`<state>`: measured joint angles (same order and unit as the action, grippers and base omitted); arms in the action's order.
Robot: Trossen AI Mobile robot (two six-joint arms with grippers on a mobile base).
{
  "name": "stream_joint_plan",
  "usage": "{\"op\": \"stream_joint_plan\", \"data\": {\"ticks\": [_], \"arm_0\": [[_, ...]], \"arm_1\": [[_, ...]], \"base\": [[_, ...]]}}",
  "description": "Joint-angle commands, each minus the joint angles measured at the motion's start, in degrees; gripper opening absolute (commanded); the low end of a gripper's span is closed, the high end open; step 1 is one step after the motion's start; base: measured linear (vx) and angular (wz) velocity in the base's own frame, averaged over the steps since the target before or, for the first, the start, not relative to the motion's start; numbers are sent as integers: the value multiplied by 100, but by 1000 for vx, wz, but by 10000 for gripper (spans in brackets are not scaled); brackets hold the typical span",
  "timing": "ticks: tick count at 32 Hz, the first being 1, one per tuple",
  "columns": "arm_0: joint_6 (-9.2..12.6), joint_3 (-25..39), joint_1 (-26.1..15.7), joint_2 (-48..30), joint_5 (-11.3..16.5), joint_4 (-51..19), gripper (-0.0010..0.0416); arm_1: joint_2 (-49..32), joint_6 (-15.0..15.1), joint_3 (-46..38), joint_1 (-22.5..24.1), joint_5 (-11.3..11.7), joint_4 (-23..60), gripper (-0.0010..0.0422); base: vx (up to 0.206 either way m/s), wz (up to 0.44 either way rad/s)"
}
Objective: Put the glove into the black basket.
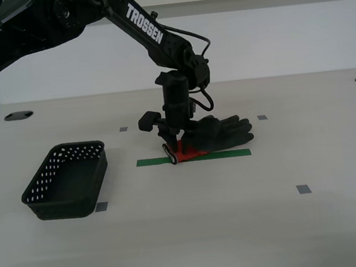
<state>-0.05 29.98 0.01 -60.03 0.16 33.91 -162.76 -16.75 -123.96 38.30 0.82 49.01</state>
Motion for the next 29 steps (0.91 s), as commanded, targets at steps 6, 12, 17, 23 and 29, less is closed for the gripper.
{"op": "stream_joint_plan", "data": {"ticks": [6, 12, 17, 23, 29], "arm_0": [[2, 7, 0, -2, 0, 22, 1], [2, 7, 0, 0, 0, 28, 1], [2, 7, 0, -2, 0, 26, 1], [2, 7, 0, -2, 0, 26, 1], [2, 7, 0, -2, 0, 24, 0]], "arm_1": [[-7, 107, -719, 7, -304, -37, 33], [-7, -42, -730, 11, -304, -28, 140], [-11, -92, -728, 31, -343, -166, 220], [-11, -210, -671, 13, -260, 72, 256], [-11, -319, -400, -11, -258, 61, 232]], "base": [[0, 0], [0, 0], [0, 0], [0, 0], [0, 0]]}}
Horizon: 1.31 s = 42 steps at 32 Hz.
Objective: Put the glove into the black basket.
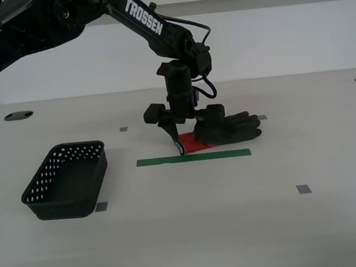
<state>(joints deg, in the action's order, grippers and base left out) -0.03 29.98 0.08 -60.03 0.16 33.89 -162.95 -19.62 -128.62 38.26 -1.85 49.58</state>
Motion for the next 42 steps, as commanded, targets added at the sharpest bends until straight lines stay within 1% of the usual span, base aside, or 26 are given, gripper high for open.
{"op": "stream_joint_plan", "data": {"ticks": [1, 3, 5, 11, 14, 16, 17, 18, 19, 20, 21, 22, 23, 25, 26, 27, 31, 32, 33, 34, 37, 38, 41, 42], "arm_0": [[0, 7, -7, 0, 0, 28, 1], [0, 7, -7, -2, 0, 28, 1], [0, 7, -7, 0, 0, 28, 1], [0, 7, -7, -2, 0, 31, 1], [0, 7, -7, -2, 0, 28, 1], [0, 7, -7, -2, 0, 28, 1], [0, 7, -7, -2, 0, 28, 0], [0, 7, -7, 0, 0, 28, 1], [0, 7, -7, 0, 0, 28, 0], [0, 7, -7, -2, 0, 28, 1], [0, 7, -7, -2, 0, 26, 0], [0, 7, -7, -2, 0, 28, 1], [0, 7, -7, -2, 0, 28, 1], [0, 7, -7, -2, 0, 28, 0], [0, 7, -7, 0, 0, 26, 1], [0, 7, -7, -2, 0, 28, 1], [0, 7, -7, -2, 0, 28, 1], [0, 7, -7, 0, 0, 28, 1], [0, 7, -7, 0, 0, 26, 1], [0, 7, -7, -2, 0, 28, 1], [0, 7, -7, -2, 0, 26, 1], [0, 7, -7, -2, 0, 26, 1], [0, 7, -7, 0, 0, 26, 1], [0, 7, -7, -2, 0, 26, 1]], "arm_1": [[9, -42, 127, -13, 11, -28, 230], [9, -44, 144, -20, 11, -13, 232], [9, -63, 247, -42, 120, -111, 231], [9, -87, 413, -52, 114, -372, 231], [9, -168, 413, -50, 116, -625, 231], [9, -251, 413, -50, 35, -564, 220], [9, -258, 417, -52, -39, -553, 202], [9, -258, 426, -52, -37, -564, 167], [9, -256, 426, -55, -39, -568, 156], [9, -249, 426, -59, -39, -586, 107], [9, -249, 426, -63, -39, -588, 91], [9, -138, 426, -74, -39, -597, 42], [9, 205, 426, -85, -39, -592, -6], [9, 428, 426, -94, -31, -588, 6], [11, 487, 417, -107, -17, -581, -4], [11, 494, 358, -120, -11, -501, 1], [11, 529, 223, -133, -4, -424, -1], [11, 577, 170, -138, -7, -369, -1], [11, 769, 17, -142, -7, -26, -1], [13, 815, -66, -146, -4, 173, -1], [24, 872, -127, -153, 46, 363, -1], [42, 977, -138, -155, 61, 433, -1], [98, 1110, -136, -164, 144, 723, -1], [144, 1204, -136, -166, 153, 872, -1]], "base": [[0, 0], [0, 0], [0, 0], [0, 0], [0, 0], [0, 0], [0, 0], [0, 0], [0, 0], [0, 0], [0, 0], [0, 0], [0, 0], [0, 0], [0, 0], [0, 0], [0, 0], [0, 0], [0, 0], [0, 0], [0, 0], [0, 0], [0, 0], [0, 0]]}}
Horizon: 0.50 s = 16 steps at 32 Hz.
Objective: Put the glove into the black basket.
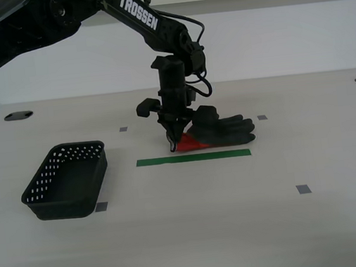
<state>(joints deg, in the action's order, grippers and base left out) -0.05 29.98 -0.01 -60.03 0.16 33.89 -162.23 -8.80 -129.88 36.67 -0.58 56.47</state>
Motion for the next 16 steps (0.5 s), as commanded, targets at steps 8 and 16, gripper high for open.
{"op": "stream_joint_plan", "data": {"ticks": [8, 16], "arm_0": [[2, 7, 2, -2, 0, 9, 1], [2, 7, 0, 0, 0, -15, 1]], "arm_1": [[1215, 549, 627, -140, 446, 501, -1], [3377, 485, 3563, -754, 439, -516, -1]], "base": [[0, 0], [0, 0]]}}
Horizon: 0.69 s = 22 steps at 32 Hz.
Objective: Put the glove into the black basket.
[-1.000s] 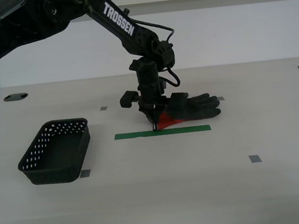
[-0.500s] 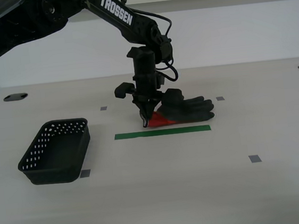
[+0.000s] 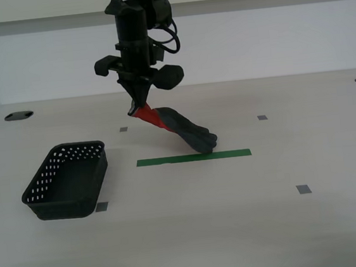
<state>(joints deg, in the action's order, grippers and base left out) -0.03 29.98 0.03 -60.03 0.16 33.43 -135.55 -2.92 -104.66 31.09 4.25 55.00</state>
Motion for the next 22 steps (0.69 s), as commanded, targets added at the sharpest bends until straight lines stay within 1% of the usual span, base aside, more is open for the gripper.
{"op": "stream_joint_plan", "data": {"ticks": [1, 2, 3, 5, 6, 7, 8, 9, 10, 11, 13, 14, 16, 17, 19, 20, 21, 22], "arm_0": [[0, 7, -2, -2, 0, 31, 1], [0, 7, -2, -2, 0, 46, 1], [0, 7, -2, -2, 0, 15, 1], [0, 7, -2, 0, 0, 7, 1], [0, 7, -2, 2, 0, -63, 0], [0, 7, -2, 7, 0, -63, 1], [0, 7, -2, 7, 0, -94, 1], [0, 7, -2, 7, 0, -105, 0], [0, 7, -2, 7, 2, -133, 1], [0, 7, -2, 7, 2, -129, 1], [0, 7, 0, 7, -2, -146, 1], [0, 7, 2, 9, 0, -197, 1], [0, 7, 2, 9, 0, -267, 1], [0, 7, 2, 9, 0, -260, 1], [0, 7, 2, 9, 0, -273, 1], [0, 7, 2, 9, 0, -264, 0], [0, 7, 2, 9, 0, -267, 1], [0, 7, 2, 9, 0, -267, 1]], "arm_1": [[1014, -138, 1364, -275, -39, -372, -1], [1357, -155, 1676, -365, -50, -452, -1], [1644, -184, 1908, -431, -9, -522, -1], [2092, -249, 2199, -546, -15, -542, -1], [2667, -297, 2481, -675, -11, -546, -1], [2924, -330, 2594, -754, -2, -527, -1], [3257, -378, 2721, -800, 68, -433, -1], [3359, -409, 2776, -841, 96, -413, -1], [3556, -411, 2830, -909, 240, -352, -1], [3847, -411, 2881, -997, 498, -153, -1], [4044, -411, 2883, -1086, 688, 85, -1], [4428, -407, 2883, -1250, 898, 555, -1], [4546, -400, 2887, -1357, 929, 680, -1], [4559, -393, 2894, -1458, 1099, 809, -1], [4559, -396, 3051, -1537, 1176, 798, -1], [4559, -415, 3453, -1572, 1069, 542, -1], [4559, -413, 3587, -1582, 970, 442, -1], [4559, -413, 4192, -1613, 490, -33, -1]], "base": [[0, 0], [14, -11], [0, 48], [0, 0], [0, 0], [0, 0], [0, 0], [0, 0], [0, 0], [0, 0], [0, 0], [0, 0], [0, 0], [0, 0], [0, 0], [0, 0], [0, 0], [0, 0]]}}
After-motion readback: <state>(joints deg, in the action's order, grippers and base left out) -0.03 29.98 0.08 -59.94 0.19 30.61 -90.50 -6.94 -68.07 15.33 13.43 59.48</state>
